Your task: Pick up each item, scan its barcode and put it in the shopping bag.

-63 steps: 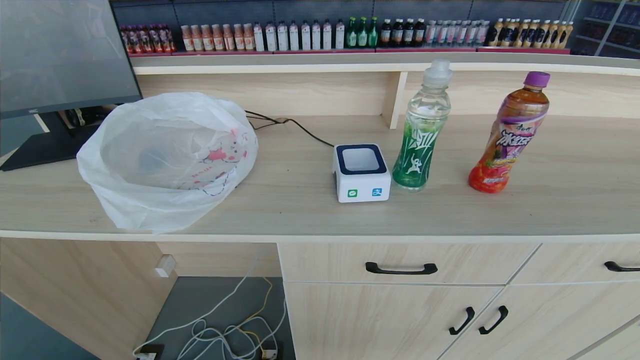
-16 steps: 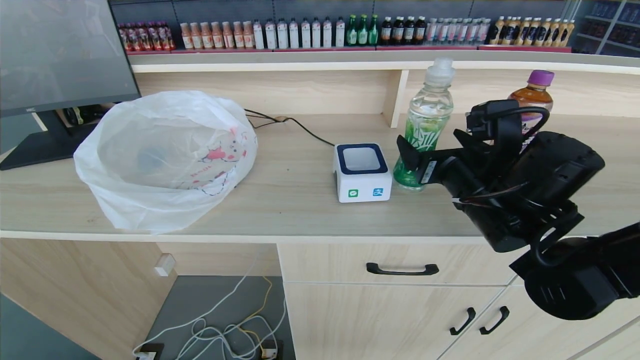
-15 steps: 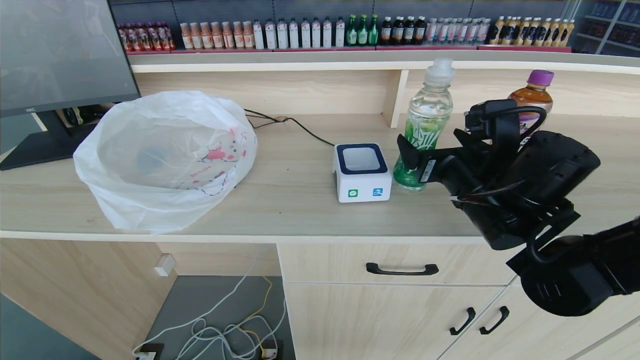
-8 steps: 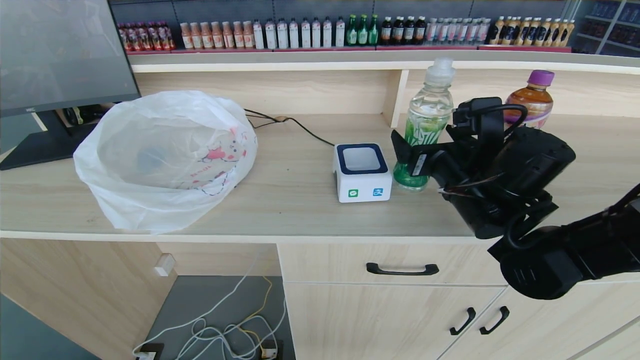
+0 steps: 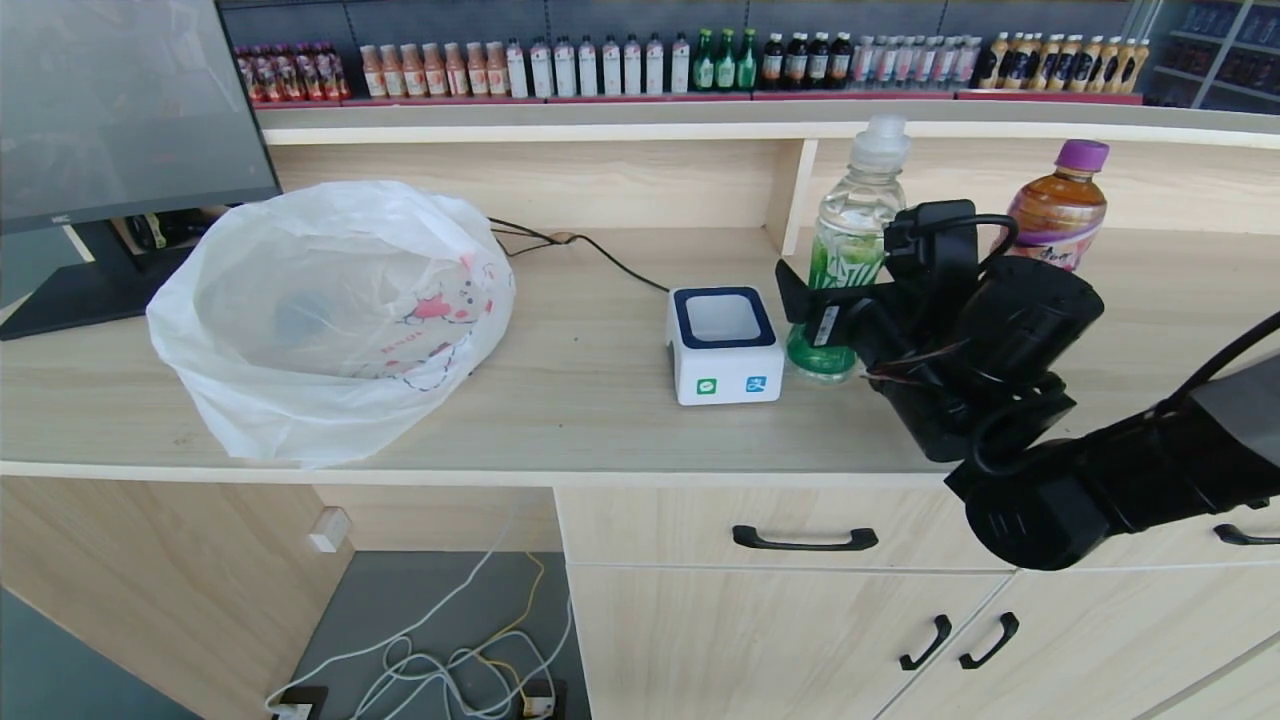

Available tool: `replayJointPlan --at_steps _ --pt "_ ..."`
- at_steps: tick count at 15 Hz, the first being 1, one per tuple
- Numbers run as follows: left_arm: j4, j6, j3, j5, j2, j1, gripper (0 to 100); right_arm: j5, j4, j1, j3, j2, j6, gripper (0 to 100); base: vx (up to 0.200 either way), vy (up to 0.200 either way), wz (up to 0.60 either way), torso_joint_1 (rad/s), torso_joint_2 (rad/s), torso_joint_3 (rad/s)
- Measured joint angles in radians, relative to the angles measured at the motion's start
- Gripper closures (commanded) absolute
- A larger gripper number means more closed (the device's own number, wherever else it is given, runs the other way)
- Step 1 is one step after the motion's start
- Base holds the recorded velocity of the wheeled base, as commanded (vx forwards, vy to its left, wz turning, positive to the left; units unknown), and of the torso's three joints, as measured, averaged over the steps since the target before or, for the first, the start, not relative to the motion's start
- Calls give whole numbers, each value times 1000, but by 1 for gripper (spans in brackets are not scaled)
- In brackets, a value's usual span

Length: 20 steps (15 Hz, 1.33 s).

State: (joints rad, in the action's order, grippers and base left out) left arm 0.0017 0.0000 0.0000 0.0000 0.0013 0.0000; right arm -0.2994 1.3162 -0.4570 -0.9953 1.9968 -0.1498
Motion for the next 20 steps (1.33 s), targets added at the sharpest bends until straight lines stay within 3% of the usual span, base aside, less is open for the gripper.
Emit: replayJointPlan --at_steps 20 --pt "0 0 0 0 0 0 0 13 -3 8 -71 31 -4 0 0 0 0 0 0 0"
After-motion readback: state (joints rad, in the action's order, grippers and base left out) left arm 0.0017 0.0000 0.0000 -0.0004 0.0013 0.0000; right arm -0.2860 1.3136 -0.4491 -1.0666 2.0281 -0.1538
